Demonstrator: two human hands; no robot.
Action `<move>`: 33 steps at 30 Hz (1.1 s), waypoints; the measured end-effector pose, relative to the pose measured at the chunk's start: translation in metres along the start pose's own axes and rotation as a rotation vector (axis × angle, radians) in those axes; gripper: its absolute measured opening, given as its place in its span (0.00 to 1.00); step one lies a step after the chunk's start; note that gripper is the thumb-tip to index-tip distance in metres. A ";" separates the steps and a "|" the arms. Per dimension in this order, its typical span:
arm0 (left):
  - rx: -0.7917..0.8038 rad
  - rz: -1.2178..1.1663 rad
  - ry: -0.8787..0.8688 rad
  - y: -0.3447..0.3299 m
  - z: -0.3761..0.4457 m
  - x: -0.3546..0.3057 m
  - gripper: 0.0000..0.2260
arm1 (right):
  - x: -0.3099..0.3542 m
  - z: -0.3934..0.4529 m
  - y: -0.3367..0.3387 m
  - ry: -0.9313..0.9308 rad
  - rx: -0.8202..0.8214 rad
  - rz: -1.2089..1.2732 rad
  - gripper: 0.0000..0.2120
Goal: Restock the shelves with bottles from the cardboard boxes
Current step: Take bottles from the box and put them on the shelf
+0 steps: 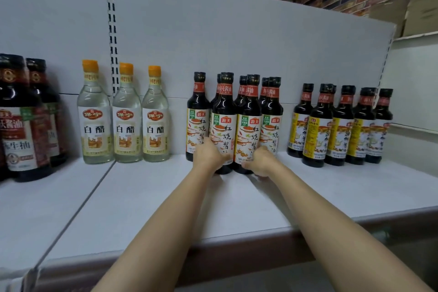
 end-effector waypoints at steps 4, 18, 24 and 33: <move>-0.012 0.048 0.060 -0.007 -0.001 -0.008 0.30 | -0.001 0.006 0.000 0.030 0.014 -0.005 0.26; 0.030 0.193 0.094 -0.008 -0.007 -0.008 0.25 | -0.005 0.004 0.007 0.142 0.002 -0.085 0.19; -0.019 0.279 0.105 -0.010 -0.004 -0.011 0.26 | -0.003 0.009 0.003 0.155 0.027 -0.155 0.17; 0.062 0.240 0.076 -0.003 -0.013 -0.013 0.24 | -0.004 0.009 0.000 0.122 0.131 -0.193 0.15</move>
Point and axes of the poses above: each hand's wrist, its own z-axis towards the middle knuckle, its own y-axis out of the back of the hand, x = y × z, the point moved 2 cm from there along z, towards the middle knuckle, and after that the axes turned 11 degrees about z, right-handed, at the moved point
